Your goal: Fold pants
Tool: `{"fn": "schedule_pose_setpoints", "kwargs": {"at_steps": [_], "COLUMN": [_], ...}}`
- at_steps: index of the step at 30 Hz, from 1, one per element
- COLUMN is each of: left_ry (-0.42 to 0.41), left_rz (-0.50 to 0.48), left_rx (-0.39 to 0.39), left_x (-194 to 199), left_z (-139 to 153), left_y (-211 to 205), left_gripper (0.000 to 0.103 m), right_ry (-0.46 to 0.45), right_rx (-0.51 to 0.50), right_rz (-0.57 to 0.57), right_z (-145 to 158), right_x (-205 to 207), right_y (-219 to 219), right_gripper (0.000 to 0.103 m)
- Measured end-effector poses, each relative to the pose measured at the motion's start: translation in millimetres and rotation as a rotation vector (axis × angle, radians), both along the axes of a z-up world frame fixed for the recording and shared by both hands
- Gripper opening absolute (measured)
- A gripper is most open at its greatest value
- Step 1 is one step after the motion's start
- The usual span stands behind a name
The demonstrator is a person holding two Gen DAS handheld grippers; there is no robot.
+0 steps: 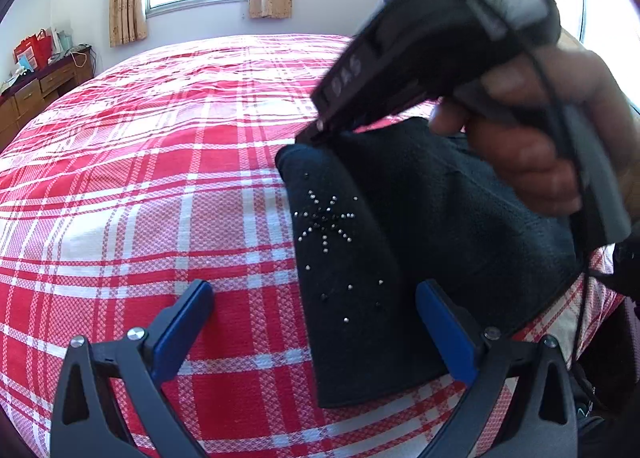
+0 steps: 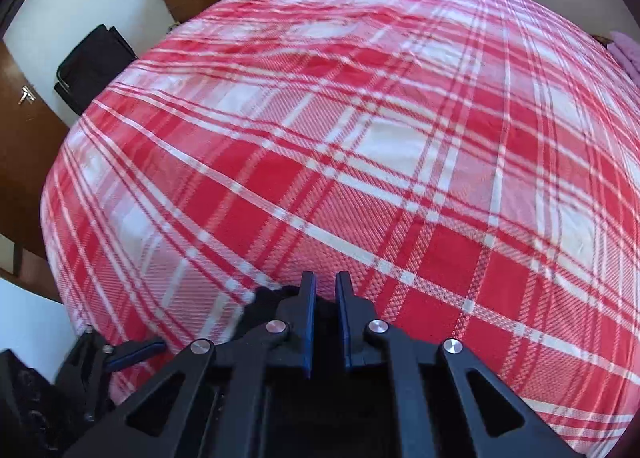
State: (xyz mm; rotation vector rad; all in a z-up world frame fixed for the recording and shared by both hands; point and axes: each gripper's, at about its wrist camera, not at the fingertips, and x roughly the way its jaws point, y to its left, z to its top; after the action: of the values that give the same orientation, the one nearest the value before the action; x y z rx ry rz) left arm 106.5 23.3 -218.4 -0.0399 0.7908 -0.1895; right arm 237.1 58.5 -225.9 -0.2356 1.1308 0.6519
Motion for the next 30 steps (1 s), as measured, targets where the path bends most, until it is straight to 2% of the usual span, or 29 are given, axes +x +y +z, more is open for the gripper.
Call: {"fn": "schedule_pose_setpoints", "kwargs": {"at_steps": [6, 9, 10, 13, 15, 18, 22, 25, 27, 30], "left_ry": [-0.006, -0.004, -0.007, -0.021, -0.021, -0.017, -0.043, -0.053, -0.032, -0.017], "left_rz": [0.0, 0.004, 0.006, 0.008, 0.009, 0.011, 0.016, -0.006, -0.022, -0.026], "left_rx": [0.003, 0.002, 0.005, 0.022, 0.022, 0.011, 0.006, 0.011, 0.034, 0.022], "left_x": [-1, -1, -2, -2, -1, 0, 1, 3, 6, 9], "left_z": [-2, 0, 2, 7, 8, 9, 16, 20, 16, 11], "left_y": [-1, -2, -2, -5, -5, -5, -3, -9, -17, -15], "left_gripper": [0.103, 0.103, 0.103, 0.103, 0.103, 0.103, 0.103, 0.103, 0.103, 0.103], "right_ry": [0.016, 0.013, 0.003, -0.054, -0.077, -0.116, -0.134, -0.094, -0.087, -0.132], "right_rx": [0.049, 0.143, 0.17, 0.2, 0.208, 0.165, 0.15, 0.137, 0.11, 0.161], "right_rz": [-0.029, -0.079, -0.098, -0.114, -0.102, -0.131, -0.158, -0.123, -0.133, -0.127], "right_z": [-3, 13, 22, 49, 62, 69, 57, 36, 20, 17], "right_x": [4, 6, 5, -11, -28, -59, -108, -140, -147, -155], "right_y": [-6, -23, -32, -62, -86, -123, -173, -197, -204, -213], "right_gripper": [0.01, 0.018, 0.022, 0.053, 0.054, 0.054, 0.054, 0.054, 0.054, 0.054]}}
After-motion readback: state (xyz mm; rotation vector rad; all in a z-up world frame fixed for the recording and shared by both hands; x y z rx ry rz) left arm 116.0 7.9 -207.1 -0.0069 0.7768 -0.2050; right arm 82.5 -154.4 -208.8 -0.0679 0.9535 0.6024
